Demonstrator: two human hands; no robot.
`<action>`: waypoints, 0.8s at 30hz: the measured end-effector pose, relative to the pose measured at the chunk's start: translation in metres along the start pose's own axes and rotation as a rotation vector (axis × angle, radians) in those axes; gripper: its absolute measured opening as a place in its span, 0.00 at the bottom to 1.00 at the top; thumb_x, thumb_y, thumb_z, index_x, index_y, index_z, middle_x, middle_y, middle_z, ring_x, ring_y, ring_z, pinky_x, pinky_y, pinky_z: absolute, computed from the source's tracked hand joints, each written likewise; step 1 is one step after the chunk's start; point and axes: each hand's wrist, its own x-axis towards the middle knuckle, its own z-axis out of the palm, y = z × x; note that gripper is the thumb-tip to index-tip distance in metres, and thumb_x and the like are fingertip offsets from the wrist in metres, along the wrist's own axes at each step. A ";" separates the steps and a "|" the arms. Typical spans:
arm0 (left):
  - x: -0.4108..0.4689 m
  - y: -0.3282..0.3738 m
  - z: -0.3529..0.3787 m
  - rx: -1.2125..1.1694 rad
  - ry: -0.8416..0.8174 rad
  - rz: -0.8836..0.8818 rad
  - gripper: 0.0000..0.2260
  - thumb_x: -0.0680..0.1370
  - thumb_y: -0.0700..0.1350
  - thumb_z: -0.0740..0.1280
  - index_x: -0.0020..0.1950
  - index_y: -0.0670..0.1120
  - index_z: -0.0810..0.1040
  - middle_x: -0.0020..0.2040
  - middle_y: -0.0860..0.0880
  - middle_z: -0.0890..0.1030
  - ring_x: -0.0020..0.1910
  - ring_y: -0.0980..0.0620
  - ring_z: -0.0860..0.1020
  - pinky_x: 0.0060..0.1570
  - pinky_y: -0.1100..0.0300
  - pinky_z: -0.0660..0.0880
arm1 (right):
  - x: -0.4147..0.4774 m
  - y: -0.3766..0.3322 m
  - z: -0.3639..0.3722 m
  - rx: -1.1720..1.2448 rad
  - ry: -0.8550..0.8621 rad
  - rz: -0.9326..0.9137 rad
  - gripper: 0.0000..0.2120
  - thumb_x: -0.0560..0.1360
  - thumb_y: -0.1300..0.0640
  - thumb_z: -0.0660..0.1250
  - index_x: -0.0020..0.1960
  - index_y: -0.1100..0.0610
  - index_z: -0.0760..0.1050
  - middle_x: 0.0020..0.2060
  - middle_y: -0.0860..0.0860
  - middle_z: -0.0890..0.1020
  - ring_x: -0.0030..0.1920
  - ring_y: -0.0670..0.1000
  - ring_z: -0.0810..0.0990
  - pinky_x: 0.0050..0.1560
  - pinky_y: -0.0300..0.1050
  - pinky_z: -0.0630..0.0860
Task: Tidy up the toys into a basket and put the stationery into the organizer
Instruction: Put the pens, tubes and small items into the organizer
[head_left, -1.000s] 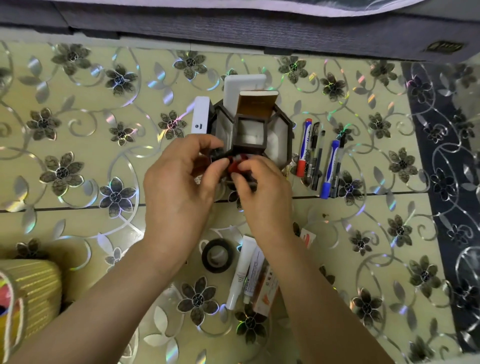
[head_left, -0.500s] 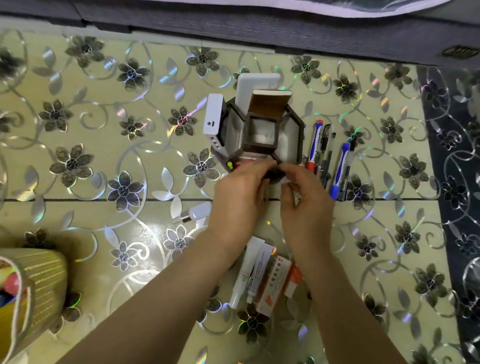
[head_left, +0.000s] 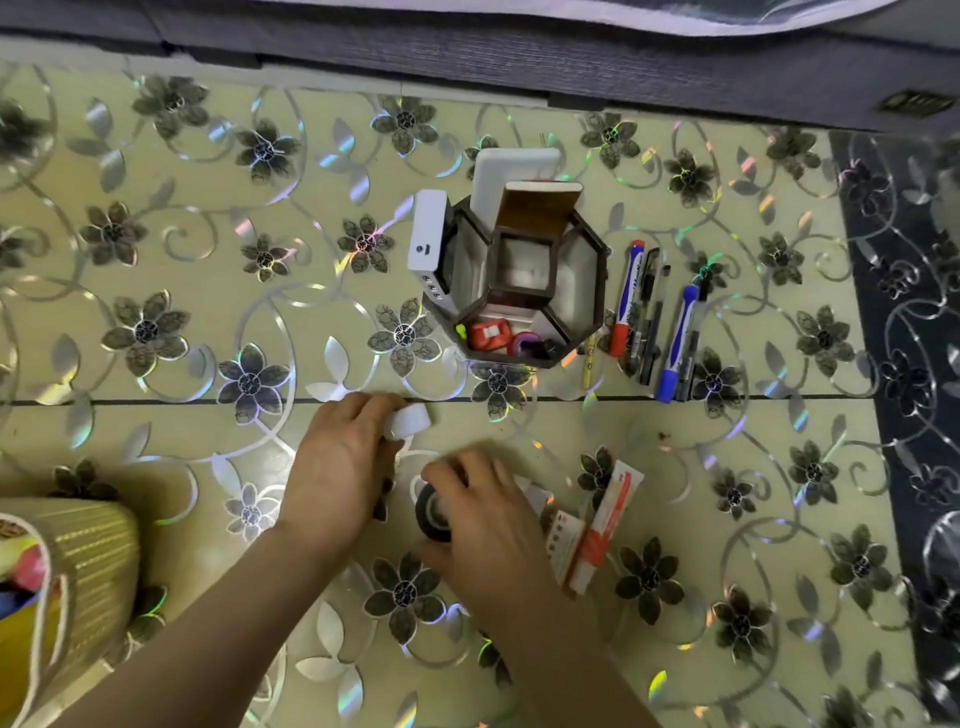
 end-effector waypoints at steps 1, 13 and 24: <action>0.002 0.001 0.000 -0.005 0.007 -0.009 0.15 0.73 0.43 0.70 0.59 0.49 0.76 0.51 0.48 0.80 0.49 0.43 0.77 0.49 0.55 0.71 | 0.001 0.000 0.004 -0.054 -0.018 -0.002 0.26 0.64 0.49 0.75 0.59 0.52 0.71 0.55 0.51 0.73 0.54 0.55 0.72 0.50 0.48 0.73; 0.029 0.084 -0.063 -0.102 0.232 0.274 0.10 0.74 0.43 0.70 0.54 0.49 0.76 0.46 0.52 0.81 0.47 0.50 0.77 0.43 0.63 0.68 | 0.011 0.014 -0.078 0.406 0.627 0.267 0.22 0.69 0.46 0.72 0.60 0.48 0.72 0.53 0.44 0.76 0.53 0.47 0.77 0.51 0.44 0.76; 0.071 0.090 -0.039 0.202 0.110 0.290 0.10 0.69 0.37 0.71 0.48 0.46 0.79 0.43 0.46 0.79 0.38 0.43 0.79 0.34 0.51 0.76 | 0.054 0.028 -0.110 0.646 0.710 0.173 0.22 0.69 0.54 0.73 0.60 0.51 0.71 0.54 0.50 0.77 0.54 0.48 0.79 0.57 0.47 0.78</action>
